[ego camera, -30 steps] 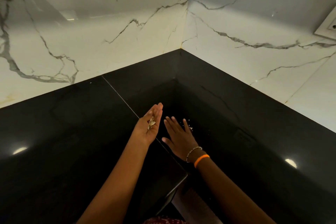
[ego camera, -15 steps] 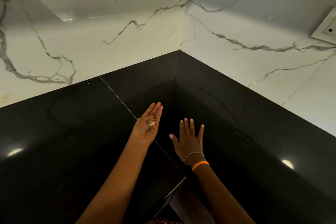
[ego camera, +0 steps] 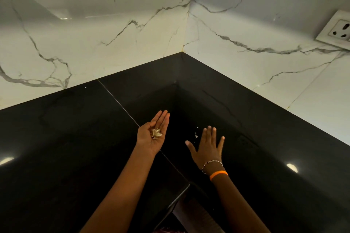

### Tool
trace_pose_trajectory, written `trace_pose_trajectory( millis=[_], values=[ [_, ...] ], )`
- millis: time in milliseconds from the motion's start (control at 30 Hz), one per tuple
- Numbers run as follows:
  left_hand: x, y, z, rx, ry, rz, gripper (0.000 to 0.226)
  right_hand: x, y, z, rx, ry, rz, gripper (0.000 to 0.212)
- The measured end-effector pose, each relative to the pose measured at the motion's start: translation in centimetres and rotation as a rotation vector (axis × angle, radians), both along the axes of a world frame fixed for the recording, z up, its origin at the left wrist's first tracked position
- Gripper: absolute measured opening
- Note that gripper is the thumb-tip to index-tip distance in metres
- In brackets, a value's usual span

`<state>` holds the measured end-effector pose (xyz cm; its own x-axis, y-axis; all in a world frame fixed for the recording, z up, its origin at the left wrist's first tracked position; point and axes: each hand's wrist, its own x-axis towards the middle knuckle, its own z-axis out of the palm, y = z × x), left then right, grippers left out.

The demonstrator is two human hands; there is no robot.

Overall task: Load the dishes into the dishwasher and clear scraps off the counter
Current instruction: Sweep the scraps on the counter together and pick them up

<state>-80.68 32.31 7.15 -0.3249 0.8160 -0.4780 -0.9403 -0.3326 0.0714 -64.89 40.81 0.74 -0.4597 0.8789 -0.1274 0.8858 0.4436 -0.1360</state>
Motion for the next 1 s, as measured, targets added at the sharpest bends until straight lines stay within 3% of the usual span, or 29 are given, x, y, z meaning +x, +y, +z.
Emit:
trace_pose_trajectory(
  millis=[100, 233, 533, 767, 1000],
  values=[
    [0.3, 0.4, -0.2, -0.011, -0.007, -0.019, 0.039, -1.0, 0.9, 0.4, -0.093, 0.038, 0.107, 0.082],
    [0.9, 0.5, -0.3, -0.013, 0.005, -0.06, 0.039, -1.7, 1.9, 2.7, -0.216, 0.283, 0.103, 0.058],
    [1.3, 0.7, -1.0, -0.032, 0.017, -0.104, 0.039, -0.3, -0.4, 2.6, -0.013, 0.062, 0.384, 0.045],
    [1.5, 0.8, -1.0, -0.043, 0.053, -0.127, 0.039, -1.2, 1.7, 3.9, -0.106, -0.02, 0.339, 0.018],
    [1.5, 0.5, -0.6, -0.049, 0.08, -0.137, 0.039, -2.6, 2.1, 5.4, -0.169, -0.052, 0.261, 0.019]
  ],
)
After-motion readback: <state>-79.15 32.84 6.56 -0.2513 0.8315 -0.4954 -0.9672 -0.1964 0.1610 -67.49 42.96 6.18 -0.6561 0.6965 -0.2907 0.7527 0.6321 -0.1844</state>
